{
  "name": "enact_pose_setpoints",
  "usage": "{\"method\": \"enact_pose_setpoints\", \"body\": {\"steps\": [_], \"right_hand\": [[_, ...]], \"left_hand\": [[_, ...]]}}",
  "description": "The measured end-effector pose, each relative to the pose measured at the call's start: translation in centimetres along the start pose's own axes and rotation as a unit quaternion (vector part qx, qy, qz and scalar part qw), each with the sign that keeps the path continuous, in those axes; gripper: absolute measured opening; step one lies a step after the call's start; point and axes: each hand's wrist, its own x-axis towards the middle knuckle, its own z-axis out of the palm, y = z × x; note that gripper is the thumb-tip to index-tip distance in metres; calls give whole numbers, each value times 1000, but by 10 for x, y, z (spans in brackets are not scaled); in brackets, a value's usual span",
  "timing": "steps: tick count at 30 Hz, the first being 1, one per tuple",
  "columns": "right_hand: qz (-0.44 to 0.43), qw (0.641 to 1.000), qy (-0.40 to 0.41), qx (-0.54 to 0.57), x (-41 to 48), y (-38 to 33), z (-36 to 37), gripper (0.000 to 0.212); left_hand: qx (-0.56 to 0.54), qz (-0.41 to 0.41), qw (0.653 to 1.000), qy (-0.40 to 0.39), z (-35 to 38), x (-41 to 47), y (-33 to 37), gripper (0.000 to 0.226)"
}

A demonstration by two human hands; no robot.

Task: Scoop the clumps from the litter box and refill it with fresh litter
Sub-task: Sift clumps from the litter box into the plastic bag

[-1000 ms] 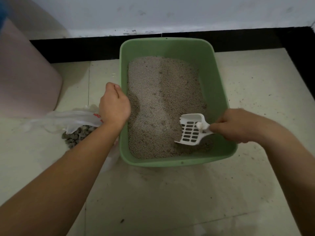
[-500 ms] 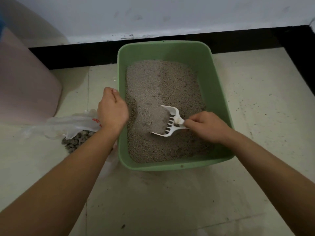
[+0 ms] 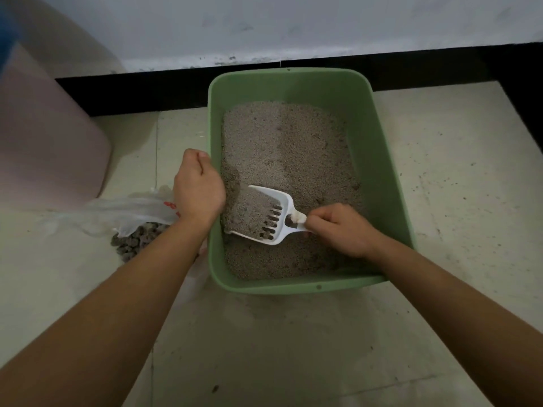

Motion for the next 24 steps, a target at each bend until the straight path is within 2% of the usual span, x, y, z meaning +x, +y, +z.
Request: {"method": "enact_pose_setpoints", "body": {"steps": [4,8,15,24], "right_hand": [[-17,1000,9,5,0,0,0,41],[-18,998,48,-19,1,-1,-1,35],[-56,995,50,-72,-1,2,-1,35],[-59,996,58,-33,-1,1,1,34]], "left_hand": [[-7,-2,1000,2,0,2,-2,23],[-14,0,1000,0,2,1,-3,23],[-8,1,1000,6,3,3,-4,24],[-13,5,1000,13,5,4,-8,24]]}}
